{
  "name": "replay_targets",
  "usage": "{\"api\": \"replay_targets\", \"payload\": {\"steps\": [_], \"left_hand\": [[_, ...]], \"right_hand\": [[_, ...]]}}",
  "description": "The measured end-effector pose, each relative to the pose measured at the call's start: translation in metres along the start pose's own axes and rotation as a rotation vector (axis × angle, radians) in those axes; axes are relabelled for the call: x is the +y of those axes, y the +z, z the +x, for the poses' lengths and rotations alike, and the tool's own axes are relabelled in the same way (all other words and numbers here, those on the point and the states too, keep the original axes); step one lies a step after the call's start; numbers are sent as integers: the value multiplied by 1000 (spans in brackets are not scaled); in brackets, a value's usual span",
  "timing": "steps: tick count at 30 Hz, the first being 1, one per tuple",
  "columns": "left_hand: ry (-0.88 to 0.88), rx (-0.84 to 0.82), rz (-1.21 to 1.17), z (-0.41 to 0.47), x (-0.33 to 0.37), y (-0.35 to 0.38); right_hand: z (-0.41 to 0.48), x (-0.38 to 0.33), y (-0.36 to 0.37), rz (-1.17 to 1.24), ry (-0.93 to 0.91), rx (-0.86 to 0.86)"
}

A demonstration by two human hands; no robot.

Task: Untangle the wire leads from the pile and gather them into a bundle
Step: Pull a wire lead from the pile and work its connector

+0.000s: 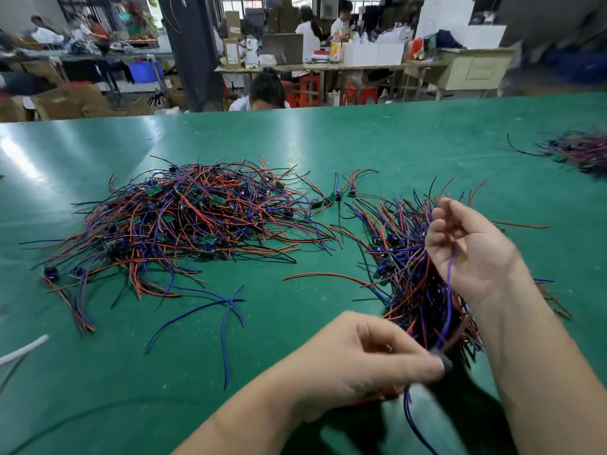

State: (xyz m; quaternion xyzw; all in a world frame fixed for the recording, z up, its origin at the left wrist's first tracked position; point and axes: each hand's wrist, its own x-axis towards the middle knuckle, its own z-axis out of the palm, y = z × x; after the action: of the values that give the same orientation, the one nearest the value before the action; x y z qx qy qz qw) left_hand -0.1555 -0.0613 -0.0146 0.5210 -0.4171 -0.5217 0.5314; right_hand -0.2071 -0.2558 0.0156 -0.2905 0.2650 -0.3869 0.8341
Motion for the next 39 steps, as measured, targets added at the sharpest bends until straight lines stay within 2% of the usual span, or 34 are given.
{"api": "replay_targets", "payload": {"steps": [3, 5, 8, 11, 14, 17, 20, 22, 24, 26, 28, 30, 32, 33, 35, 39], "left_hand": [[103, 108, -306, 0, 10, -15], [151, 193, -463, 2, 16, -24], [180, 354, -564, 5, 25, -33], [212, 381, -616, 0, 27, -37], [230, 452, -697, -1, 26, -38], [233, 537, -670, 3, 24, -34], [287, 581, -516, 6, 17, -27], [392, 636, -234, 7, 12, -29], [492, 692, 223, 8, 11, -33], [494, 783, 497, 9, 10, -39], [506, 865, 443, 9, 12, -42], [456, 798, 140, 6, 15, -44], [322, 661, -153, 2, 17, -45], [269, 605, -190, 2, 17, -44], [206, 539, -121, 2, 17, -39], [95, 580, -166, 6, 13, -37]], "right_hand": [[-2, 9, 1, -26, 34, 71], [-8, 16, 6, -100, 67, 26], [-21, 31, 11, -394, 83, -259], [-36, 46, 15, -636, 20, -559], [-43, 54, 20, -615, -68, -655], [-45, 57, 21, -477, -79, -646], [-46, 59, 24, -326, 15, -506], [-45, 58, 26, -222, 94, -418], [-43, 55, 29, -141, 144, -371], [-41, 50, 30, -95, 168, -350], [-40, 45, 27, -61, 191, -377], [-41, 41, 25, -68, 215, -445], [-42, 41, 23, -178, 209, -482], [-43, 43, 22, -277, 187, -483], [-42, 49, 21, -491, 124, -491], [-37, 53, 17, -635, 45, -433]]}}
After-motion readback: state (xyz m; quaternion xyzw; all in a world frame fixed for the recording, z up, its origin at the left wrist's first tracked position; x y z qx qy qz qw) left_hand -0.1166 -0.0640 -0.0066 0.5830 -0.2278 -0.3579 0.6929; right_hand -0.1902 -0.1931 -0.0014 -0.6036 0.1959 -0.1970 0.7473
